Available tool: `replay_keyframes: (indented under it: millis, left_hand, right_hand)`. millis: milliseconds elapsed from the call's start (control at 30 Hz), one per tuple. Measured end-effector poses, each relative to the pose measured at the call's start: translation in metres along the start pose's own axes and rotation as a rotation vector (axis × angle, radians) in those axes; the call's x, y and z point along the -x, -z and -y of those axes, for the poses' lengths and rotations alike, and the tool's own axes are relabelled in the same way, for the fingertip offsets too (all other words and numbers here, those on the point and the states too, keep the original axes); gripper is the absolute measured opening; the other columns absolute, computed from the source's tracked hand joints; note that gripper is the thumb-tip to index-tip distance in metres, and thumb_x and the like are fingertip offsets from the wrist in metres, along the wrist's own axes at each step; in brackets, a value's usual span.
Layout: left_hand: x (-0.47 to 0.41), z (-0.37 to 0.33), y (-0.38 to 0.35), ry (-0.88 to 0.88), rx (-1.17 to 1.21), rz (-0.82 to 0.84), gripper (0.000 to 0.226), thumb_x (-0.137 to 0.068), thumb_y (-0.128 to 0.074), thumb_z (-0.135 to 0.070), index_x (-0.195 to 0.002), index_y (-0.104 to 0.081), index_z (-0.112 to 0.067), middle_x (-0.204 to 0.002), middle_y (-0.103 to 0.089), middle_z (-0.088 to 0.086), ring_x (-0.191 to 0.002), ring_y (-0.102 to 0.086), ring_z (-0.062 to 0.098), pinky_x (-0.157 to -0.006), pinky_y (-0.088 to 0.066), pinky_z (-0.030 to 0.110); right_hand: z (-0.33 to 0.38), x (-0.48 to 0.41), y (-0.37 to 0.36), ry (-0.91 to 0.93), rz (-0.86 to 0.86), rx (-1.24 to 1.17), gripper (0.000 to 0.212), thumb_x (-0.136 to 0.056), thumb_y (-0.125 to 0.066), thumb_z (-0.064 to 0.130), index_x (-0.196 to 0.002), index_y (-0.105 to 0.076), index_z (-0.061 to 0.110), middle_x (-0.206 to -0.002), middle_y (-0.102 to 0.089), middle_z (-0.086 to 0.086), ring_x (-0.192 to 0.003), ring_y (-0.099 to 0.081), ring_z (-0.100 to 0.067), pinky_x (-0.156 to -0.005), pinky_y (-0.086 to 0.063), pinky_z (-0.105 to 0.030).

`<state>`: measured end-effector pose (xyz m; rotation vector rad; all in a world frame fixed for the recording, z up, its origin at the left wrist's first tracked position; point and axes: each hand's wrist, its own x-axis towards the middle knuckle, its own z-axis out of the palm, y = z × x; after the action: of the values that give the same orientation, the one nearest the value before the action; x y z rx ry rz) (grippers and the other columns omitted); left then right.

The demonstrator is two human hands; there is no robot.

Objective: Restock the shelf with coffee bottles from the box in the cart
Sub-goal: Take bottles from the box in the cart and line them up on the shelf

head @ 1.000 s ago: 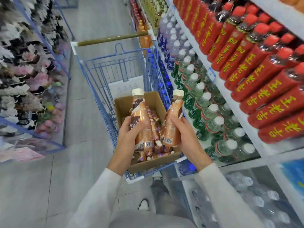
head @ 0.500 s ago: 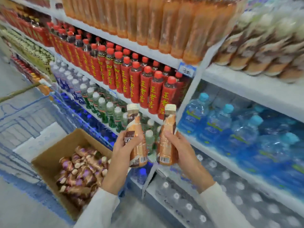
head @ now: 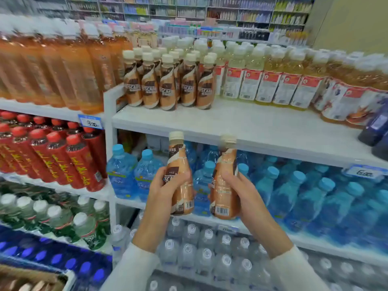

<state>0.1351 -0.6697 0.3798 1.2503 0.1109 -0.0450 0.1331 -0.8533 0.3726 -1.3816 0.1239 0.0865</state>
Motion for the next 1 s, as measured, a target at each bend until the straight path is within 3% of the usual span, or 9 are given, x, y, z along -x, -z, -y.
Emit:
replay_keyframes:
  millis: [167, 367, 467, 533, 600, 700, 800, 933, 1000]
  left_hand:
    - [-0.021, -0.007, -0.066, -0.031, -0.066, 0.082, 0.035, -0.070, -0.083, -0.033, -0.101, -0.070, -0.024, -0.104, -0.072, 0.020, -0.091, -0.072, 0.041, -0.074, -0.059, 0.050]
    - [-0.052, -0.027, -0.121, -0.130, -0.166, 0.149, 0.043, -0.066, -0.085, -0.038, -0.104, -0.068, -0.024, -0.097, -0.075, 0.005, -0.090, -0.073, 0.025, -0.072, -0.059, 0.038]
    - [-0.071, -0.041, -0.145, -0.217, -0.219, 0.178, 0.032, -0.077, -0.082, -0.028, -0.103, -0.065, -0.021, -0.091, -0.075, -0.001, -0.084, -0.072, 0.019, -0.068, -0.055, 0.028]
    - [-0.085, -0.049, -0.156, -0.277, -0.243, 0.189, 0.029, -0.081, -0.080, -0.023, -0.104, -0.063, -0.023, -0.090, -0.076, -0.004, -0.083, -0.073, 0.015, -0.069, -0.056, 0.025]
    - [-0.099, -0.053, -0.163, -0.329, -0.260, 0.209, 0.035, -0.081, -0.081, -0.019, -0.107, -0.061, -0.028, -0.095, -0.076, -0.005, -0.086, -0.073, 0.009, -0.075, -0.056, 0.025]
    - [-0.118, -0.053, -0.167, -0.386, -0.292, 0.223, 0.043, -0.080, -0.083, -0.019, -0.111, -0.057, -0.035, -0.107, -0.071, -0.009, -0.093, -0.069, 0.001, -0.084, -0.053, 0.025]
    - [-0.135, -0.051, -0.165, -0.382, -0.315, 0.219, 0.047, -0.080, -0.083, -0.021, -0.117, -0.055, -0.032, -0.113, -0.069, -0.008, -0.104, -0.067, 0.008, -0.095, -0.053, 0.034]
    - [-0.153, -0.044, -0.159, -0.390, -0.362, 0.225, 0.049, -0.080, -0.084, -0.023, -0.118, -0.054, -0.029, -0.113, -0.070, -0.005, -0.104, -0.068, 0.014, -0.098, -0.054, 0.042]
    - [-0.158, -0.041, -0.157, -0.391, -0.398, 0.231, 0.051, -0.081, -0.083, -0.026, -0.122, -0.052, -0.028, -0.115, -0.069, -0.006, -0.105, -0.067, 0.011, -0.099, -0.054, 0.040]
  right_hand:
    - [0.036, -0.010, 0.059, 0.074, -0.073, -0.050, 0.039, -0.078, -0.076, 0.045, -0.106, -0.068, 0.019, -0.100, -0.075, -0.013, -0.088, -0.072, -0.030, -0.096, -0.054, -0.058]
    - [0.083, -0.030, 0.091, 0.191, -0.147, -0.054, 0.046, -0.077, -0.076, 0.043, -0.111, -0.064, 0.014, -0.104, -0.073, -0.016, -0.091, -0.071, -0.033, -0.096, -0.054, -0.056]
    - [0.104, -0.040, 0.095, 0.256, -0.200, 0.007, 0.038, -0.086, -0.073, 0.041, -0.111, -0.064, 0.015, -0.109, -0.072, -0.011, -0.099, -0.071, -0.026, -0.089, -0.058, -0.040]
    - [0.114, -0.050, 0.096, 0.302, -0.228, 0.044, 0.028, -0.090, -0.068, 0.039, -0.107, -0.063, 0.018, -0.100, -0.074, -0.001, -0.091, -0.072, -0.011, -0.073, -0.055, -0.023]
    - [0.120, -0.061, 0.097, 0.335, -0.247, 0.076, 0.026, -0.091, -0.068, 0.040, -0.104, -0.062, 0.019, -0.094, -0.072, 0.007, -0.085, -0.070, -0.004, -0.068, -0.050, -0.017]
    - [0.127, -0.076, 0.095, 0.346, -0.272, 0.111, 0.034, -0.090, -0.069, 0.041, -0.109, -0.060, 0.014, -0.099, -0.070, 0.003, -0.087, -0.068, -0.005, -0.073, -0.049, -0.023]
    - [0.125, -0.092, 0.095, 0.338, -0.272, 0.131, 0.032, -0.091, -0.070, 0.041, -0.099, -0.054, 0.014, -0.095, -0.064, 0.001, -0.091, -0.064, -0.010, -0.078, -0.048, -0.028]
    - [0.114, -0.108, 0.095, 0.356, -0.291, 0.162, 0.030, -0.091, -0.071, 0.040, -0.108, -0.057, 0.019, -0.102, -0.067, 0.004, -0.104, -0.063, -0.016, -0.090, -0.050, -0.034]
    - [0.110, -0.112, 0.096, 0.368, -0.296, 0.183, 0.028, -0.091, -0.070, 0.039, -0.110, -0.057, 0.024, -0.103, -0.067, 0.005, -0.105, -0.062, -0.015, -0.093, -0.049, -0.033]
